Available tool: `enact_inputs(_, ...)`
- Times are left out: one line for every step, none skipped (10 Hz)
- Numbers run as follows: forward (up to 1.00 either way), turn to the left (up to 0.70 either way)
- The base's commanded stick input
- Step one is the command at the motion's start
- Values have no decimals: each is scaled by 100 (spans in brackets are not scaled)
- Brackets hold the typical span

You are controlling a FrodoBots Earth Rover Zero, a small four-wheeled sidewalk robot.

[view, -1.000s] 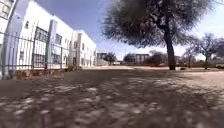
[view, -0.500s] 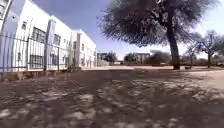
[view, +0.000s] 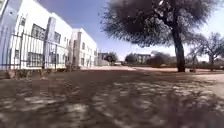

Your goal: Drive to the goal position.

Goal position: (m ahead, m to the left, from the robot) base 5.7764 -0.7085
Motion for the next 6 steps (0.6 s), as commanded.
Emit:
enact_inputs(100, 0)
enact_inputs(100, 0)
enact_inputs(100, 0)
enact_inputs(100, 0)
enact_inputs(100, 0)
enact_inputs(100, 0)
